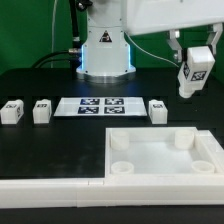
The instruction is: Assemble one leg
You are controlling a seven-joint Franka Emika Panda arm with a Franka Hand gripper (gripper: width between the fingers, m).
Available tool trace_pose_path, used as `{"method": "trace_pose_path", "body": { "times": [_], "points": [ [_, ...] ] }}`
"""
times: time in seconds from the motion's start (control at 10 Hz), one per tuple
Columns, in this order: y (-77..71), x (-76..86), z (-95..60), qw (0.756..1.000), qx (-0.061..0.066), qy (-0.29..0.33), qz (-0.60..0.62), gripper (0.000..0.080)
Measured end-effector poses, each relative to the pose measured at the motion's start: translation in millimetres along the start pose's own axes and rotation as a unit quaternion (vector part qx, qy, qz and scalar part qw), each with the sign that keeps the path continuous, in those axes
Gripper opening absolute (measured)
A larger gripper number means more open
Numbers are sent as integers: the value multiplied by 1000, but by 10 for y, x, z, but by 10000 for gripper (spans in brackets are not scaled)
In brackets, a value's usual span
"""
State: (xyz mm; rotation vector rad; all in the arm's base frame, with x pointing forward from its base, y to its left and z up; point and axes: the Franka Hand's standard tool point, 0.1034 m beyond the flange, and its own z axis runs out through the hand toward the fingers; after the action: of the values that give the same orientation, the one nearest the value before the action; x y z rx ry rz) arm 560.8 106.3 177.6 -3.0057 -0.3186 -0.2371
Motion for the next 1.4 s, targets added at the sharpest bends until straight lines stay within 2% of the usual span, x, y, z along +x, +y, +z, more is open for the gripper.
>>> {"method": "trace_pose_path", "body": {
  "times": [0.1,0.2,0.3,0.4,0.9,1.4],
  "points": [
    [74,252,-91,1000,8,10,5,291],
    [113,496,-130,999,24,23,7,291],
    [131,670,-169,999,36,24,14,291],
    [105,780,-233,999,39,24,18,291],
    [182,858,-191,996,26,83,9,291],
    [182,858,-191,996,26,83,9,291]
  ]
}}
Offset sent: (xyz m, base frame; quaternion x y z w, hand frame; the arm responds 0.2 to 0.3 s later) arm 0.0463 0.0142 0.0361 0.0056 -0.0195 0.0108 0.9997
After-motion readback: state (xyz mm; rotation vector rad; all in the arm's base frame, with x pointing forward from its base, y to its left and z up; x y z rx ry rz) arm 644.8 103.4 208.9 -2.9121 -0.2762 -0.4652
